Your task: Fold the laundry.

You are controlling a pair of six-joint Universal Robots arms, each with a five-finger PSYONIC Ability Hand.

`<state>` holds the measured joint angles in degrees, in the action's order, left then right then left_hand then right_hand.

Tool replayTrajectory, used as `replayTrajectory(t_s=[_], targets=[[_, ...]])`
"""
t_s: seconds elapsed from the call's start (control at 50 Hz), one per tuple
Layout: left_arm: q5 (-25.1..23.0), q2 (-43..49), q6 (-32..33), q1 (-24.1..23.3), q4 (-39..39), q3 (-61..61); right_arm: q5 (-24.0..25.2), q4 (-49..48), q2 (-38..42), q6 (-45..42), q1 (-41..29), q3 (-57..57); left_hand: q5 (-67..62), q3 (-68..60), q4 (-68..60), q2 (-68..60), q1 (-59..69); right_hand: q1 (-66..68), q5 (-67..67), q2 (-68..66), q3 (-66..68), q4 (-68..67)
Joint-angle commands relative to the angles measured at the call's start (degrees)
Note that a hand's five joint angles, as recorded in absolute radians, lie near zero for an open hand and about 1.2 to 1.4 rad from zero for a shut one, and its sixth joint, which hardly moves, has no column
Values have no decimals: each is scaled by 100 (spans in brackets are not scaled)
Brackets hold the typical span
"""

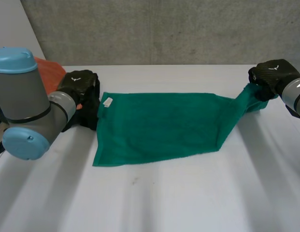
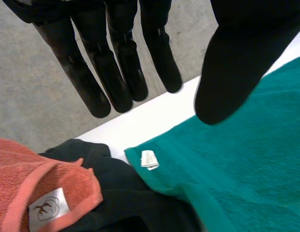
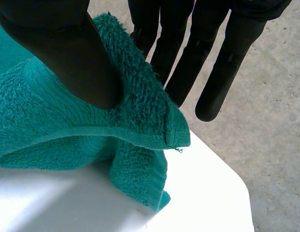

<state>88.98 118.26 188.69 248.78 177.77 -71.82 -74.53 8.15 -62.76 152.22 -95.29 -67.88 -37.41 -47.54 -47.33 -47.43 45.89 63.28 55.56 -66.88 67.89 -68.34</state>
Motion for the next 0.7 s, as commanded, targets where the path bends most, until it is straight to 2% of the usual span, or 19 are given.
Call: replayTrajectory(t_s=[0.02,0.1,0.26,0.44,0.46,0.5,0.52,0.54,0.56,0.7], targets=[[41,-84,316,-276,-155,-236,-132,54,-8,-25,-7,12,1293,1306,1284,1295,-1141,1672,1444,-1312,1211,-1166],[120,21,703,-487,-339,-473,-176,81,-8,-52,-15,-6,2104,2118,2096,2107,-1952,1672,1444,-1312,1211,-1166],[216,618,1179,-664,-164,-351,-185,90,36,-87,-59,-58,1955,1968,1946,1957,-1803,1672,1444,-1312,1211,-1166],[304,1287,1381,-699,-217,132,-141,90,19,-166,-42,-129,1652,1665,1643,1654,-1500,1672,1444,-1312,1211,-1166],[313,1340,1399,-699,-226,194,-141,90,10,-166,-33,-129,1485,1498,1476,1487,-1333,1672,1444,-1312,1211,-1166],[348,1454,1417,-716,-261,326,-150,90,10,-157,-24,-155,194,207,185,196,-42,1672,1444,-1312,1211,-1166],[357,1489,1417,-716,-287,361,-150,90,1,-149,-24,-164,-678,-665,-687,-676,830,1672,1444,-1312,1211,-1166],[357,1490,1408,-734,-348,422,-141,90,-8,-157,-16,-199,-2785,-2772,-2794,-2783,2937,1672,1444,-1312,1211,-1166],[357,1464,1399,-743,-366,449,-141,90,-16,-166,-15,-217,-3254,-3241,-3263,-3252,3406,1672,1444,-1312,1211,-1166],[366,789,1425,-962,-875,345,-167,273,-349,-306,81,-322,-3259,-3246,-3267,-3257,3411,1672,1444,-1312,1211,-1166]])
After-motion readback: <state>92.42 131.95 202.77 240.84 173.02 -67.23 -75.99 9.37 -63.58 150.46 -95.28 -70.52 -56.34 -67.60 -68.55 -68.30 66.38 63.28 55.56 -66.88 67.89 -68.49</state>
